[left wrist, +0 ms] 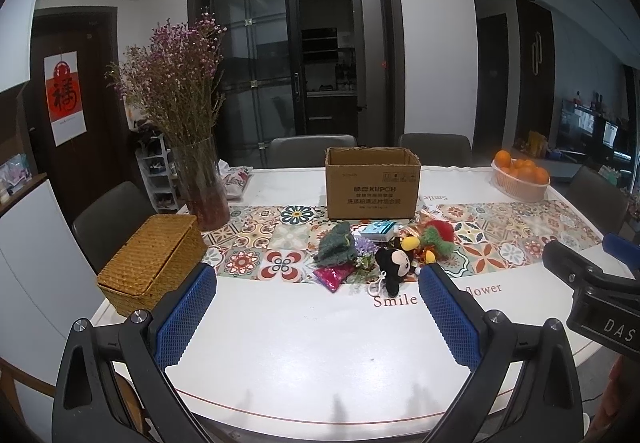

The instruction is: Organize soft objects

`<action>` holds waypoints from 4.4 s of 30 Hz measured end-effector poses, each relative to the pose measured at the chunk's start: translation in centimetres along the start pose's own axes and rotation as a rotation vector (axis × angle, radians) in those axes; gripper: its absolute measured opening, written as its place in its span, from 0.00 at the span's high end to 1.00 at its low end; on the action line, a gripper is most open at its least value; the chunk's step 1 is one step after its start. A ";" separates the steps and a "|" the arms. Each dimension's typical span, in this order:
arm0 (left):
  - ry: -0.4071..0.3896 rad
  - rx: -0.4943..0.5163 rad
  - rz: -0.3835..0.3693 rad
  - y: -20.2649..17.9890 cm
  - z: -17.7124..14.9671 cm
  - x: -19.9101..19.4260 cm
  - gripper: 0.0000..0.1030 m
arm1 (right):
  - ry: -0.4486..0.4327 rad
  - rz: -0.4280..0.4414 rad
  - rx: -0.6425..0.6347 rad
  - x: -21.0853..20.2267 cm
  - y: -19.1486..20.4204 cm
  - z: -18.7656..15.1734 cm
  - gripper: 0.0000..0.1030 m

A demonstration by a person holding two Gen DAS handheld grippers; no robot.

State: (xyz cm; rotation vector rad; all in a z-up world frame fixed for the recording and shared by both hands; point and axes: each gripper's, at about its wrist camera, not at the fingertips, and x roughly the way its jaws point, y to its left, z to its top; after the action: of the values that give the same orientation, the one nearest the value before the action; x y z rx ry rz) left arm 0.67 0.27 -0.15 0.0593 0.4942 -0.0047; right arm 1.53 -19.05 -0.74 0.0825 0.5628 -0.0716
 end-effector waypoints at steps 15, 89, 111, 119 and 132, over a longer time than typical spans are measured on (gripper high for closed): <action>0.006 -0.004 -0.009 0.4 -0.1 0.4 0.00 | 0.004 0.002 0.002 0.4 0.4 0.2 0.00; 0.179 0.014 -0.064 1.7 2.9 14.9 0.02 | 0.208 0.051 0.127 15.7 2.4 2.5 0.00; 0.395 0.030 -0.247 3.4 3.9 29.6 0.11 | 0.456 0.031 0.295 28.7 4.7 1.8 0.06; 0.463 0.055 -0.330 3.1 3.2 34.0 0.11 | 0.537 0.048 0.434 32.0 4.5 0.2 0.12; 0.576 0.043 -0.409 1.7 1.6 39.9 0.16 | 0.604 0.049 0.609 35.9 3.7 -1.9 0.19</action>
State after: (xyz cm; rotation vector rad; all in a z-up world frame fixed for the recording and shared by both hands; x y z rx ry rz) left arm 36.58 2.26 -17.59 -0.0010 1.0755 -0.4086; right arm 31.09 -16.77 -21.36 0.7289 1.1276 -0.1715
